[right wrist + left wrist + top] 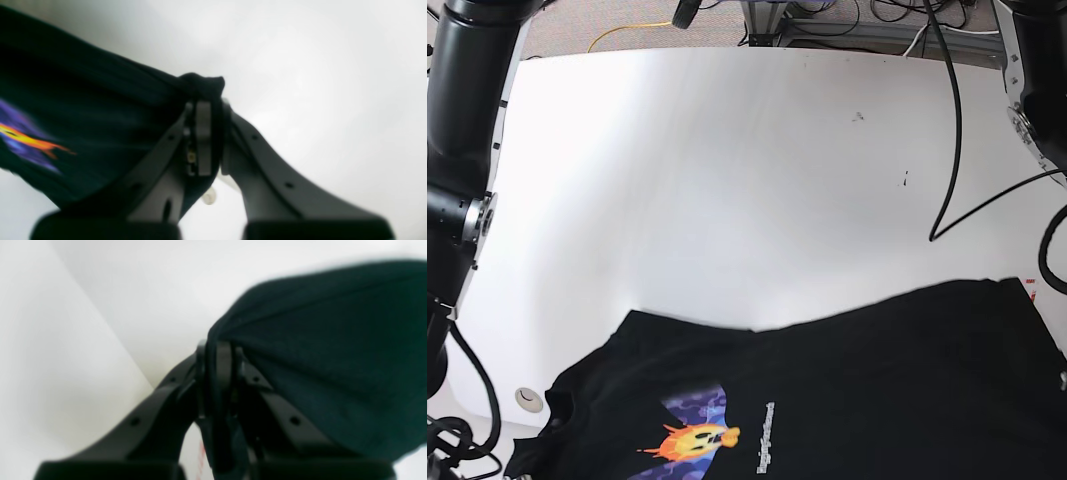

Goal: Fold the T-shirt properly
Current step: 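Lift the shirt high with both grippers and swing it across the table, then lay the shirt flat, dragging it toward the robot with both grippers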

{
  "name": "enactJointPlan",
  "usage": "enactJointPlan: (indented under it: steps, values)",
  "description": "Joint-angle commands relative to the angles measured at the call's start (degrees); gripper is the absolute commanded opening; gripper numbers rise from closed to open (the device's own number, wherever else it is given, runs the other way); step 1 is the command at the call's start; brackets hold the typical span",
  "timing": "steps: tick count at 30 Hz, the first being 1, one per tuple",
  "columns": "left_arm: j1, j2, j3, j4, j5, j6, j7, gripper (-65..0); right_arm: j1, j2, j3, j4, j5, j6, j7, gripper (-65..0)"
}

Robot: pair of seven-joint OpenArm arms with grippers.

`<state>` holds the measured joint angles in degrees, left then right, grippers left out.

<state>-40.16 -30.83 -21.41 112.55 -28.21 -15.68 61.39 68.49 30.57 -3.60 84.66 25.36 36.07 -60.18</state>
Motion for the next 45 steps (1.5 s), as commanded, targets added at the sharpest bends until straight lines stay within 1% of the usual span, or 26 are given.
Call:
enactJointPlan:
  steps: [1, 3, 8, 10, 12, 16, 21, 23, 26, 29, 34, 36, 38, 42, 45]
  values:
    - [-3.0, -1.0, -0.2, 0.3, 0.5, 0.4, -1.4, -65.0, 3.6, 1.8, 0.5, 0.7, -1.1, 0.4, 0.4, -65.0]
    - [-3.6, -1.9, -0.1, 0.0, 0.5, 0.4, -1.4, -65.0, 4.7, 2.2, 0.6, 0.6, -1.1, 2.2, -0.7, -65.0]
    - [-2.8, -2.4, 2.6, 0.3, 0.2, 0.4, -1.4, -65.0, 3.4, 2.5, 0.8, 2.9, -1.1, 3.9, -3.9, -65.0]
    - [0.6, -2.2, 2.6, 0.4, 0.1, 0.4, -1.4, -65.0, -0.5, 3.7, 2.8, 6.0, -1.1, 3.9, -4.8, -65.0]
    - [2.8, -1.7, 1.9, 0.9, 0.1, 0.4, -1.4, -65.0, -3.9, 3.7, 5.2, 8.3, -1.1, 3.9, -5.3, -65.0]
    - [7.8, 1.2, 0.7, 1.1, 0.1, 0.3, -1.4, -65.0, -12.8, 3.5, 9.6, 11.5, -1.1, 3.9, -5.5, -65.0]
    - [14.9, 2.1, -0.8, 1.2, 0.1, 0.3, -1.5, -65.0, -24.0, 3.2, 13.4, 17.4, -1.1, 3.9, -5.5, -65.0]
    - [18.3, 3.6, -1.0, 1.5, 0.1, 0.3, -1.6, -65.0, -29.5, 1.4, 15.9, 20.1, -1.1, 3.9, -5.6, -65.0]
    - [23.1, 4.7, -2.2, 1.6, 0.1, 0.3, -1.6, -65.0, -37.1, -0.2, 20.1, 23.2, -1.1, 3.9, -5.6, -65.0]
    - [28.4, 4.8, -4.2, 1.6, 0.0, 0.2, -1.6, -65.0, -44.4, -1.8, 22.2, 25.5, -1.1, 3.9, -5.6, -65.0]
    - [36.4, 5.0, -4.5, 1.6, -0.1, 0.2, -1.6, -65.0, -54.3, -4.8, 26.7, 27.4, -1.1, 3.9, -5.6, -65.0]
    - [41.8, 5.7, -4.9, 1.9, -0.1, 0.2, -1.6, -65.0, -59.5, -6.0, 28.5, 29.0, -1.1, 3.9, -5.6, -65.0]
    - [45.2, 5.9, -6.1, 1.8, -0.1, 0.2, -1.6, -65.0, -62.5, -6.8, 29.5, 29.3, -1.1, 3.9, -5.3, -65.0]
    - [52.0, 7.6, -7.2, 1.6, -0.1, 0.1, -1.6, -65.0, -67.7, -8.7, 30.8, 29.5, -1.1, 3.9, -5.2, -65.0]
    - [56.6, 7.7, -7.5, 1.5, 0.0, 0.1, -1.6, -65.0, -71.3, -10.0, 32.4, 29.6, -1.1, 3.9, -5.2, -65.0]
